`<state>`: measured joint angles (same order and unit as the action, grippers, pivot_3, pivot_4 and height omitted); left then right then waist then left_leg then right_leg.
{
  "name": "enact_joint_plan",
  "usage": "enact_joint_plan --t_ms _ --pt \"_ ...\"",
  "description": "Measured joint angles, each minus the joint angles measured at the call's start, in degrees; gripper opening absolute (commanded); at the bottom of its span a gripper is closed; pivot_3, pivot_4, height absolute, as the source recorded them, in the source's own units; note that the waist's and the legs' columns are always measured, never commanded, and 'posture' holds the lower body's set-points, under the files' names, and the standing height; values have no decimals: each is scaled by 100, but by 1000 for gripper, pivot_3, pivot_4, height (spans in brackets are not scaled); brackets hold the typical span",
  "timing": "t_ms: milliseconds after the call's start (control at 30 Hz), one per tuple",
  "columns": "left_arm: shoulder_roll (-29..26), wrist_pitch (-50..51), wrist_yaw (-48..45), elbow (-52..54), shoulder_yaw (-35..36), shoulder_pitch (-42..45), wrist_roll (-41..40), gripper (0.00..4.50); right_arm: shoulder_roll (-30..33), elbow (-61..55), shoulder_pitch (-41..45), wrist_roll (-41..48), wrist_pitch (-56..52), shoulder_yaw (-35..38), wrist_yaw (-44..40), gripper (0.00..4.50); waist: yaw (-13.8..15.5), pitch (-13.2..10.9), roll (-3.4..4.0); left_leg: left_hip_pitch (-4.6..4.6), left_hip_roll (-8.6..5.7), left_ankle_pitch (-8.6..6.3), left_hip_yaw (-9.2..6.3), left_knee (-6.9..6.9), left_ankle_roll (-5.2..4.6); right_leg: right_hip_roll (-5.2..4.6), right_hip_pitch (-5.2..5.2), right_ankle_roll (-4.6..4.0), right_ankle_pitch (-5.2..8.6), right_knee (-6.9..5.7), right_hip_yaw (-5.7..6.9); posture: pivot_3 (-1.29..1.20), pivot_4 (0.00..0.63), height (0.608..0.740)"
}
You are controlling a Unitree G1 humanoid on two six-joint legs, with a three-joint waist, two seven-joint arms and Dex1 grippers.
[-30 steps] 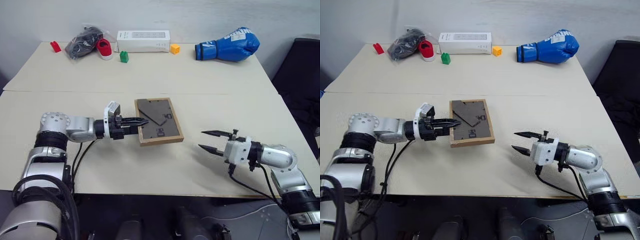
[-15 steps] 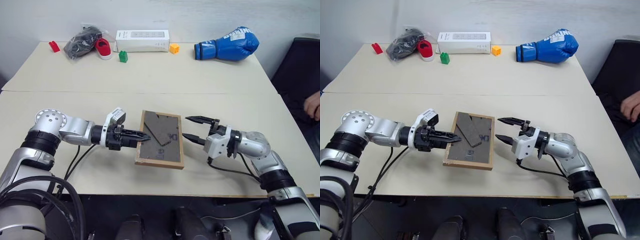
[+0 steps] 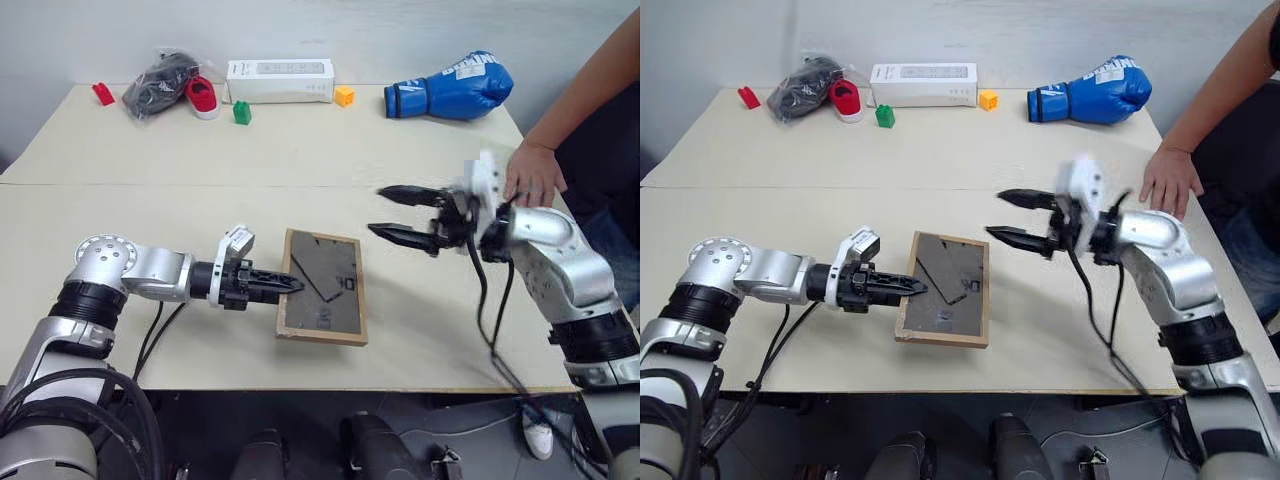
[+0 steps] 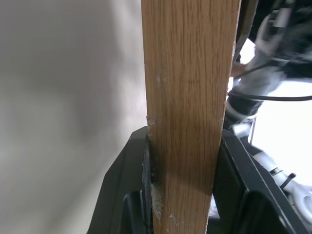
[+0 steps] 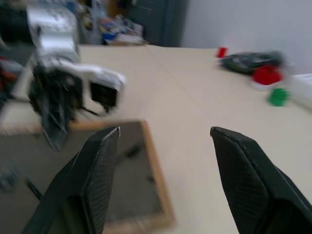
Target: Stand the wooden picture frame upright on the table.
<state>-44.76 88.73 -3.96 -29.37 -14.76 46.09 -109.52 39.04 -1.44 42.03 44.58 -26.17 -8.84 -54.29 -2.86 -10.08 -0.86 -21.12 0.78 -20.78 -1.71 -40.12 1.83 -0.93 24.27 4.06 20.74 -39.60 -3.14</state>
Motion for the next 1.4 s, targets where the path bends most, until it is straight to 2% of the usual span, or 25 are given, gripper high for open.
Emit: enact_joint_plan --t_ms 67,200,433,667,767,867,1000,1133,1233,1333,1400 --pt "37 -52 -7 216 126 -75 162 1246 -185 74 285 141 -855 -71 189 3024 6 0 0 -30 -14 2 0 -7 0 -10 31 0 0 -12 -1 0 150 740" --pt "112 -70 -139 640 372 -226 628 1246 -270 288 603 57 -2053 -460 34 3024 108 0 0 -45 -21 3 -2 1 -3 -15 40 0 0 5 3 0 150 740" --pt "276 -23 -453 896 746 -392 1253 1246 -584 463 738 -429 -2756 -696 23 3024 101 0 0 -45 -24 3 -2 2 -4 -17 42 0 0 -1 4 0 150 740" --pt "499 144 -600 873 1006 -387 1651 1246 -1023 376 709 -560 -2745 -672 -231 3024 47 0 0 -45 -23 4 -3 4 -3 -15 45 0 0 -5 6 0 150 740" --pt "669 272 -617 716 1133 -312 1646 1246 -1104 89 538 -584 -2207 -583 -573 3024 34 0 0 -45 -24 4 -3 4 -4 -15 43 1 0 -3 7 0 150 740" --pt "680 333 -615 396 1219 -195 1624 1246 -844 -200 228 -713 -1632 -473 -1004 3024 59 0 0 -45 -27 3 -7 2 -4 -17 38 1 0 0 9 0 150 740" --pt "634 375 -614 83 1217 -153 1427 1246 -541 -343 -529 -1267 -141 -182 -1465 3024 99 0 -1 -45 -28 3 -8 3 -4 -17 36 2 -1 4 10 0 150 740" --pt "550 366 -611 -83 1169 -153 1288 1246 -272 -92 -950 -1831 1389 209 -1689 3024 110 0 -2 -43 -28 3 -8 0 -4 -17 35 2 -1 0 10 0 150 740" --pt "375 371 -613 -143 1054 -163 1043 1246 -136 424 -1164 -2054 2272 881 -1567 3024 103 0 -2 -43 -28 4 -8 0 -4 -17 36 2 -1 -1 9 0 150 740" --pt "254 366 -633 -268 883 -163 717 1246 -27 902 -1366 -2534 3763 1147 -1629 3595 98 0 -1 -40 -28 4 -7 4 -3 -16 36 2 -1 -3 9 0 150 740" --pt "179 367 -647 -295 699 -158 488 1246 -28 1231 -1398 -3043 5033 1001 -1741 4211 70 0 -1 -37 -28 4 -5 2 -3 -14 35 2 -1 -5 6 0 150 740"
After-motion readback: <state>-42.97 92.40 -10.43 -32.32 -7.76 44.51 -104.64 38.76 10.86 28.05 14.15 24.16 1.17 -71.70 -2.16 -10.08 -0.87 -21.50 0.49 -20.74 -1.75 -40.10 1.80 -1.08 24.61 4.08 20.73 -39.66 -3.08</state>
